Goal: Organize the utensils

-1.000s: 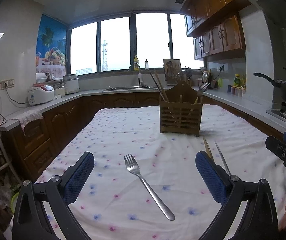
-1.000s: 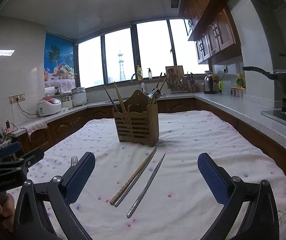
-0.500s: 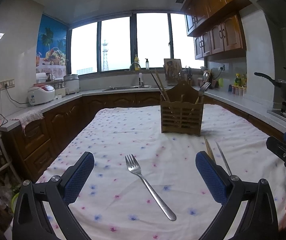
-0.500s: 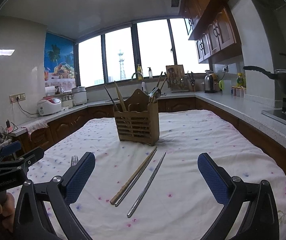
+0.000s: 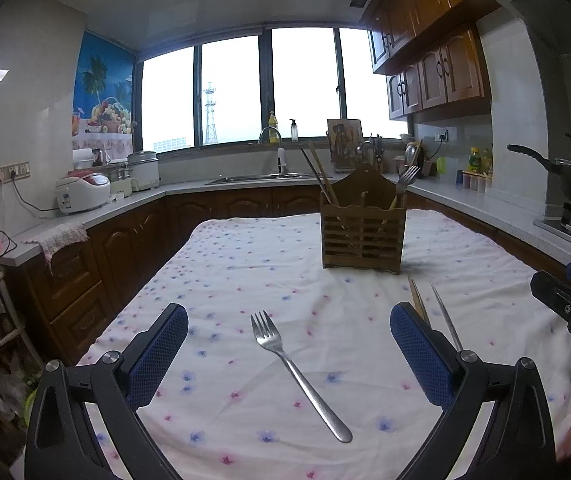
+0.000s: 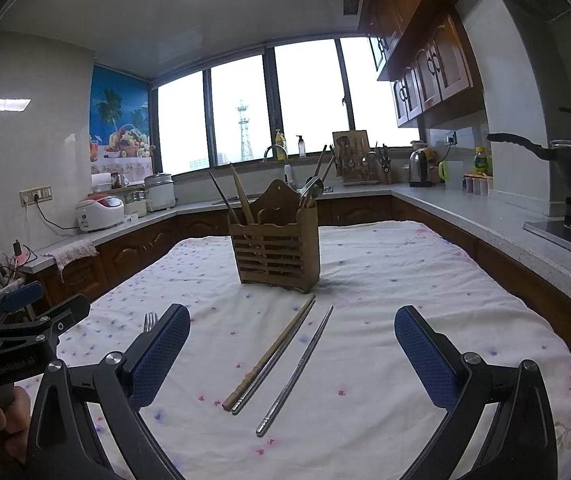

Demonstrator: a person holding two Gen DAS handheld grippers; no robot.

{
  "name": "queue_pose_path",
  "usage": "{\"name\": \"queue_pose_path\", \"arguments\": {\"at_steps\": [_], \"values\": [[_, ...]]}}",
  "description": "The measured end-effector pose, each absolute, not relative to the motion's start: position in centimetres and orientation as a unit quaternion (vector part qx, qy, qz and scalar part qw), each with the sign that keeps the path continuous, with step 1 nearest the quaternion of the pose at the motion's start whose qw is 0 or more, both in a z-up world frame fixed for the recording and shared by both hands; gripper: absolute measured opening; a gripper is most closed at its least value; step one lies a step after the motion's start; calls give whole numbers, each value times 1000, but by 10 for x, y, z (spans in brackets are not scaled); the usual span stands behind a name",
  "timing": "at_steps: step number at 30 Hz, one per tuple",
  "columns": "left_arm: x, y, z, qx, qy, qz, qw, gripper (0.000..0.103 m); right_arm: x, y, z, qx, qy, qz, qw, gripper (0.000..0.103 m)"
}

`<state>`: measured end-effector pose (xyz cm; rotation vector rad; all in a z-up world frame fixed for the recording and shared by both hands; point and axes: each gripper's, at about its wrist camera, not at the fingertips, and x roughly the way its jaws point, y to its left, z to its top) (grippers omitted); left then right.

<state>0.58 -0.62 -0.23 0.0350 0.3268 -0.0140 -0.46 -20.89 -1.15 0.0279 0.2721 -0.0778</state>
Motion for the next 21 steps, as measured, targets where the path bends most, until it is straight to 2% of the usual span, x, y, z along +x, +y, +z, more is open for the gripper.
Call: {"name": "queue_pose_path", "arguments": {"at_steps": [21], "values": [[8, -8, -3, 22, 162, -7, 986, 102, -4, -208, -7, 16, 133, -37, 990, 103]]}}
